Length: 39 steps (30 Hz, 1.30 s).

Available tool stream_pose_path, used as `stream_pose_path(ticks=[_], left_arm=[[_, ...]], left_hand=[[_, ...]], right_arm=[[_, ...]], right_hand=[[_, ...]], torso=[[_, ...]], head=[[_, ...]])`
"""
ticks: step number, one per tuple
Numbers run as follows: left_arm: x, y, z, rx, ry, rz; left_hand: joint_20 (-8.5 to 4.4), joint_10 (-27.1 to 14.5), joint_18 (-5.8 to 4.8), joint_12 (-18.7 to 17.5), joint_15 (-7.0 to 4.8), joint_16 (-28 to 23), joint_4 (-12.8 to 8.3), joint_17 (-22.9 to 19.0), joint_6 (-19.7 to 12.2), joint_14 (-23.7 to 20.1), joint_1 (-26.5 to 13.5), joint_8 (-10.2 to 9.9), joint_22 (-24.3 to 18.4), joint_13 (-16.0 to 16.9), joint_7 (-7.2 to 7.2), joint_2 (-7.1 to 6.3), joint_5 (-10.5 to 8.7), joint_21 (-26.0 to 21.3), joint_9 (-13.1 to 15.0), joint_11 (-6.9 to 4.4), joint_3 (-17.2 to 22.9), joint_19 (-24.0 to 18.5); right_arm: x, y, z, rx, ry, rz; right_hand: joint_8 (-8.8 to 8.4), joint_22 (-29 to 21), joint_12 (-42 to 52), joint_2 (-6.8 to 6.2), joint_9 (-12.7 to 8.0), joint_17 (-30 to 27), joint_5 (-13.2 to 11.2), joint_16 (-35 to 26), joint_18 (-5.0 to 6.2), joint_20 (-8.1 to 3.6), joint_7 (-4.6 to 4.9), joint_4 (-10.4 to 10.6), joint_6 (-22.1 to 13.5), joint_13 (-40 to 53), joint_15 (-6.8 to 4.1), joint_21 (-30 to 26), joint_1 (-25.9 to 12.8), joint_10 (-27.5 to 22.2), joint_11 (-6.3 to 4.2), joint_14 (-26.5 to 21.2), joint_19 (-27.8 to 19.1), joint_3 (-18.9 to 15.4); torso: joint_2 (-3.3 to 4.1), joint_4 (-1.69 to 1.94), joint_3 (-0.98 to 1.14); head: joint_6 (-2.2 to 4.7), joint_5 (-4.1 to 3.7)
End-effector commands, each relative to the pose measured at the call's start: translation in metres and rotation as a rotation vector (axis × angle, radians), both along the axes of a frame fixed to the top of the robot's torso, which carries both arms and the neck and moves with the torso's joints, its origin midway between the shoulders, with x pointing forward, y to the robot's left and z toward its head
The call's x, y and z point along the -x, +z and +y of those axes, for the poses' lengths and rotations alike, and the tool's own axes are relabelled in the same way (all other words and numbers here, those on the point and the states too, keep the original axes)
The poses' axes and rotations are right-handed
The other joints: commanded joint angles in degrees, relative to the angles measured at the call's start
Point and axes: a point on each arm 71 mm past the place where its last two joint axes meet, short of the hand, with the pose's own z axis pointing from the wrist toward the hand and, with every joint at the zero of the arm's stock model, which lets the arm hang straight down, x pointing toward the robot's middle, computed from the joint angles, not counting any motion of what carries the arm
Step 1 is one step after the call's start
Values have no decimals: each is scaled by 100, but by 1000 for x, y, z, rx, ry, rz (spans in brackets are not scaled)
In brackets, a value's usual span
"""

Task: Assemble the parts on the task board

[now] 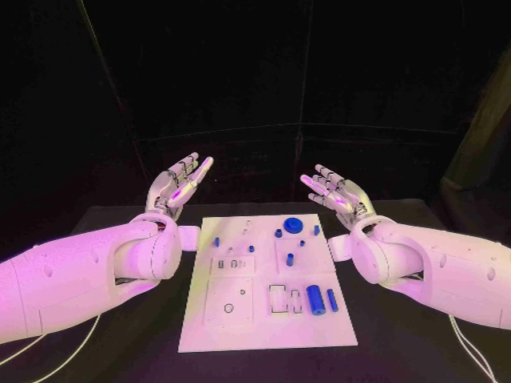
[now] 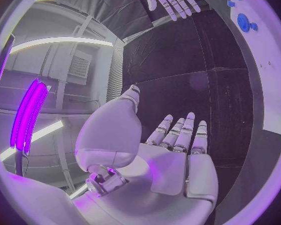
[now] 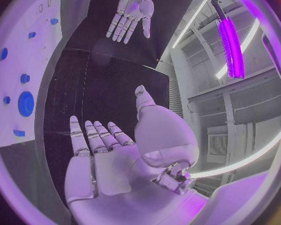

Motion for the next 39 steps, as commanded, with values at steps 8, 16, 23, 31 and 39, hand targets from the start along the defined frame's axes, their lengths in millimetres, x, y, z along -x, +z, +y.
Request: stream_pose_path(ticks=[8,16,23,31,39], left_arm=[[-3,2,2,43,-23,-38],[-2,3,7,64,-52,-34],[2,5,11,56,-102,-45],[16,12,13,31,-152,-75],[33,19,2,59,-223,-78]], left_hand=[[57,79,101,43,15,38,46,18,76,115,130,29,16,8,475,8,24,40,10,25,8,32],[96,2423,-23,498,157,791,-245,340,1586,2534,475,316,546,210,772,178,5,1063,153,304,-7,2748],[-95,4023,177,877,-219,1126,-670,483,3227,3802,794,622,661,242,540,248,-7,1537,235,-12,-96,4034],[-311,4637,173,854,-431,1183,-1015,739,3690,4477,1057,610,639,238,399,273,-8,1647,190,-191,-166,4602],[-298,4628,160,716,-402,1032,-1102,792,3694,4425,1079,516,576,215,424,294,-7,1565,171,-164,-210,4591]], right_arm=[[-4,0,-5,78,158,-25],[-13,2,-17,208,147,-134],[-25,12,-16,384,202,-239],[-40,30,-7,739,318,-350],[-49,42,11,1103,357,-431]], right_hand=[[61,40,67,40,37,32,44,60,56,47,704,-190,287,38,91,93,502,301,134,321,155,4],[680,437,768,73,349,275,-43,763,541,20,720,-935,3032,298,-3,968,1473,3691,120,3687,2296,295],[791,577,744,137,323,242,-42,896,655,-207,501,-1283,4318,215,-359,1461,1597,4670,-187,4879,3175,402],[672,1005,535,145,274,384,-7,1075,653,-685,313,-1635,4880,230,-774,2378,1563,5460,-423,6106,4119,506],[509,1691,331,-36,264,931,-66,1857,637,-1028,167,-1626,5132,234,-1114,3577,1421,5861,-632,7430,4723,457]], torso=[[-1,2,-4],[11,17,-22],[157,35,-27],[437,103,-30],[759,248,-67]], head=[[2,-43],[5,-42],[54,-62],[179,-145],[288,-261]])
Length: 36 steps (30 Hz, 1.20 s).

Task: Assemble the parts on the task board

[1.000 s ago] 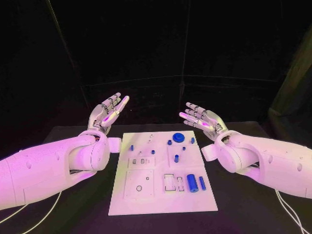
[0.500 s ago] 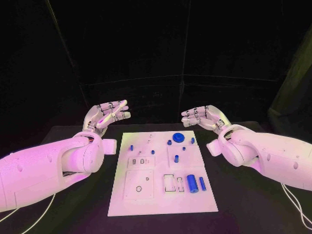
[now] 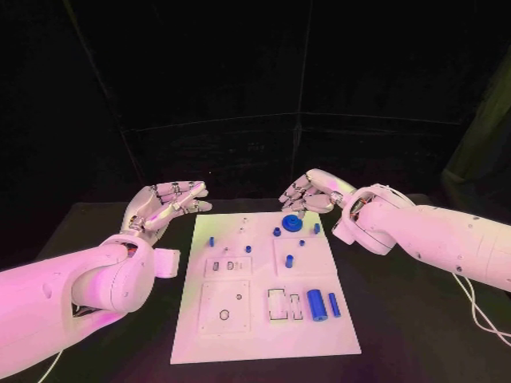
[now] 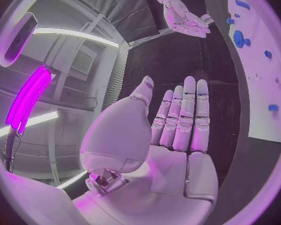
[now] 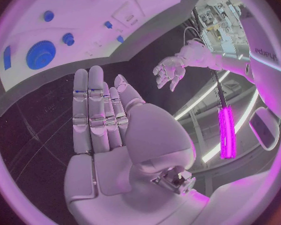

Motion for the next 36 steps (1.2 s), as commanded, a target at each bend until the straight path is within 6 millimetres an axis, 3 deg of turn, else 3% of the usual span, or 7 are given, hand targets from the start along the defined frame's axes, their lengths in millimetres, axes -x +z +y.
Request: stream_pose_path(ticks=[1,4,9,12,17,21,36], left_arm=[[4,4,-9,7,-64,-27],[6,4,-12,13,-79,-24],[8,5,-15,18,-92,-19],[9,5,-16,20,-97,-16],[11,6,-17,23,-104,-13],[11,6,-17,23,-106,-10],[12,6,-16,21,-107,-2]], left_hand=[[20,0,71,-53,37,-56,-47,18,38,-24,23,-42,-18,-10,26,22,-8,-48,-7,26,0,15],[22,-1,70,-62,39,-67,-50,21,36,-28,22,-48,-23,-10,28,26,-8,-54,-8,29,-3,13],[25,-8,73,-87,43,-89,-57,31,33,-27,12,-67,-30,-12,36,36,-7,-59,-9,35,-13,27],[26,-12,74,-101,44,-101,-62,38,30,-26,5,-78,-31,-13,38,38,-7,-55,-9,38,-22,46],[29,-17,73,-120,48,-123,-71,43,27,-35,1,-91,-35,-14,41,39,-8,-57,-9,42,-31,57],[31,-24,71,-136,53,-144,-79,47,22,-45,-2,-103,-41,-14,46,41,-8,-63,-9,47,-38,60],[39,-40,69,-172,64,-186,-92,57,9,-61,-12,-131,-56,-16,60,52,-8,-80,-10,59,-54,59]], right_arm=[[-1,-4,9,307,13,-75],[-2,-4,16,392,9,-108],[-5,-1,23,484,-13,-159],[-6,1,25,514,-20,-167],[-7,2,27,548,-23,-166],[-8,2,29,562,-20,-171],[-8,-2,35,602,16,-138]], right_hand=[[-75,209,-72,-65,-11,237,-7,356,62,-68,-18,-4,72,10,-68,355,-65,81,-24,323,142,-47],[-153,473,-130,-67,-8,660,-16,1107,56,-113,-67,1,105,16,-105,776,-144,102,-41,321,217,-55],[-262,2219,-124,-104,-8,1614,-13,2543,-156,-109,-44,-6,148,22,-86,2317,-234,-34,-60,274,627,-30],[-287,2783,-138,-136,-12,2262,-28,3177,-216,-86,-27,7,104,21,-63,2782,-263,-138,-25,241,707,-21],[-292,3167,-132,-183,-15,2703,-44,3650,-249,-36,0,20,-18,20,-22,3129,-256,-327,26,151,679,7],[-287,3809,-124,-187,-12,3361,-79,4272,-337,5,11,40,-114,27,7,3606,-242,-434,51,161,853,51],[-273,4254,-107,-53,-5,3800,-186,4731,-393,33,12,23,-33,21,18,3951,-178,-378,51,123,932,260]], torso=[[220,92,-17],[292,119,-20],[403,145,-35],[442,150,-33],[496,159,-41],[517,165,-43],[573,175,-36]], head=[[42,-25],[71,-52],[85,-99],[86,-111],[102,-130],[92,-128],[58,-116]])
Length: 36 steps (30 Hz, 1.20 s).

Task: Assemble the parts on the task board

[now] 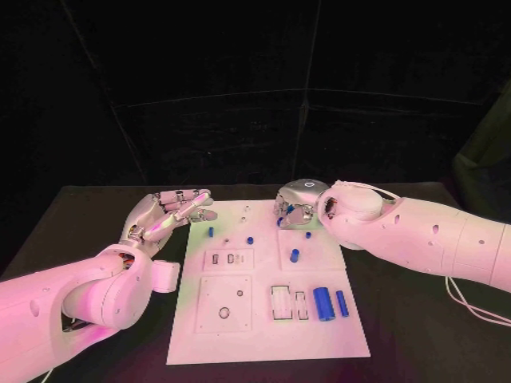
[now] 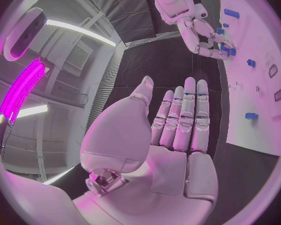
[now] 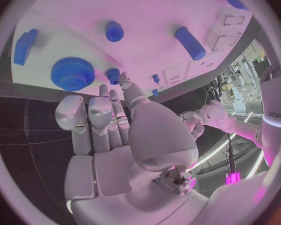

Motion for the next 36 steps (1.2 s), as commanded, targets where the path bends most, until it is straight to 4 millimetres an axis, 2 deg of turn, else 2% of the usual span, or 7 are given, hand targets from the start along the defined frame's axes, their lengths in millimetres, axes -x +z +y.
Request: stream_pose_path(ticks=[1,5,12,18,24,32,36], left_arm=[[1,2,-1,3,-18,-5],[0,1,-1,1,-16,-3],[-1,1,1,-2,-11,-1],[-1,0,3,-4,-9,2],[-2,0,4,-5,-8,4],[-2,0,5,-7,-7,7],[-2,0,5,-6,-9,9]], left_hand=[[17,-20,71,-39,29,-28,-46,9,-13,-25,-13,-29,-9,-7,42,54,-3,-24,-7,39,-8,38],[22,-31,70,-58,35,-47,-51,15,-22,-30,-19,-44,-17,-8,53,64,-4,-33,-7,47,-14,36],[25,-34,69,-67,41,-62,-55,17,-23,-39,-23,-50,-22,-7,58,68,-4,-40,-6,51,-19,30],[32,-40,67,-84,49,-89,-64,22,-26,-55,-23,-63,-33,-6,64,80,-2,-56,-5,58,-23,17],[36,-44,66,-94,54,-105,-71,25,-28,-66,-22,-70,-39,-6,66,86,-2,-64,-5,61,-26,9],[39,-48,66,-103,58,-118,-78,27,-32,-73,-21,-77,-44,-6,68,91,-2,-72,-5,64,-28,2],[41,-53,66,-111,60,-127,-83,30,-35,-78,-18,-82,-48,-6,69,98,-2,-77,-5,67,-27,-2]], right_arm=[[0,-1,1,39,8,24],[-1,-3,1,47,9,37],[-2,-5,-1,59,5,53],[-3,-5,-1,59,1,51],[-2,0,2,9,20,-1],[3,19,6,-157,33,-93],[0,25,8,-202,12,-128]], right_hand=[[9,67,2,89,0,64,-45,66,-80,0,-2,8,60,-7,33,65,4,59,-5,65,53,71],[11,146,-1,174,2,136,-108,151,-89,-9,-22,-1,113,-19,20,130,16,121,-26,60,70,191],[4,186,-14,230,-1,147,-189,202,-91,-17,-27,-23,156,-25,12,177,46,173,-38,33,49,376],[-1,211,-22,221,-3,151,-226,230,-93,-18,-25,-28,175,-28,12,204,59,191,-37,18,36,505],[31,335,3,233,10,202,-271,303,-110,-25,-31,-30,292,-17,-4,289,102,312,-55,11,74,785],[25,454,-17,154,10,221,-286,361,-130,-37,-29,-11,398,-19,-13,375,40,418,-68,1,116,1099],[2,487,-30,40,3,226,-309,397,-132,-30,-15,4,405,-22,0,407,-52,408,-69,-6,108,1333]], torso=[[22,5,6],[33,6,3],[38,13,1],[44,14,10],[47,9,4],[51,13,2],[56,22,2]], head=[[-18,1],[-32,7],[-47,7],[-65,9],[-62,13],[-17,22],[19,26]])
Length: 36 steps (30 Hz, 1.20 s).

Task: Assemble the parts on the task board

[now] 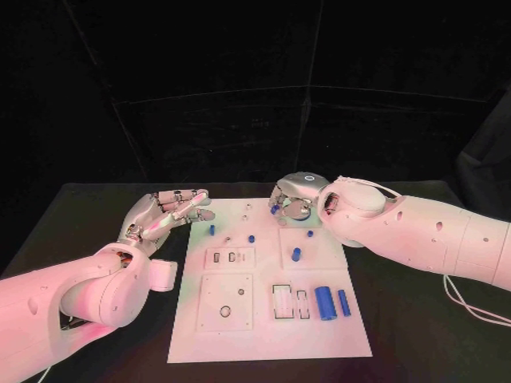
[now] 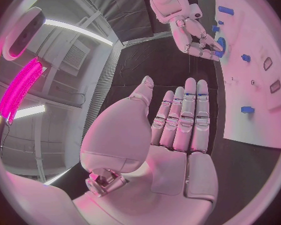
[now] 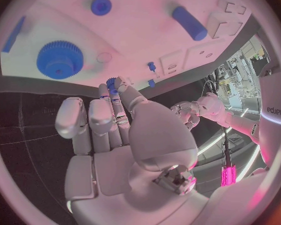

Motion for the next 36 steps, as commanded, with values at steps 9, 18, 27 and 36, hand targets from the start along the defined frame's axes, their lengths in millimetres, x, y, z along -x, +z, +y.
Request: stream_pose_path(ticks=[9,18,27,36], left_arm=[[1,2,-4,8,-25,-5],[2,4,-5,10,-30,-6],[3,6,-6,12,-34,-9],[3,8,-6,11,-34,-11]], left_hand=[[44,-19,67,-50,22,-38,-43,10,-16,-41,7,-38,-13,-8,47,82,-1,-42,-7,28,-12,-6],[45,-24,67,-56,24,-45,-48,12,-19,-44,9,-43,-16,-9,48,84,-2,-46,-7,29,-13,-9],[47,-28,67,-61,25,-51,-53,13,-22,-46,11,-47,-19,-9,48,85,-2,-49,-7,30,-14,-12],[48,-31,68,-66,26,-56,-57,15,-24,-49,13,-50,-21,-9,48,86,-2,-52,-7,31,-15,-14]], right_arm=[[-14,8,14,-108,-28,-75],[-25,1,35,-55,-12,-19],[-31,-2,46,-22,-20,-14],[-31,-3,54,-8,-10,-1]], right_hand=[[-24,31,-18,-168,-10,19,-37,63,-45,11,9,24,14,-4,8,47,-89,-15,11,-10,32,279],[-29,49,-21,-245,-12,18,-44,84,-46,21,14,43,-13,-6,18,62,-144,-57,19,-14,28,425],[-30,53,-20,-288,-13,19,-46,94,-47,27,18,55,-34,-6,23,67,-172,-81,29,-17,24,492],[-29,47,-19,-329,-13,5,-47,97,-45,32,21,78,-47,-5,29,67,-213,-96,34,-22,12,548]], torso=[[19,22,-6],[55,46,-10],[77,67,-26],[86,62,-24]], head=[[48,8],[59,4],[34,-10],[18,1]])
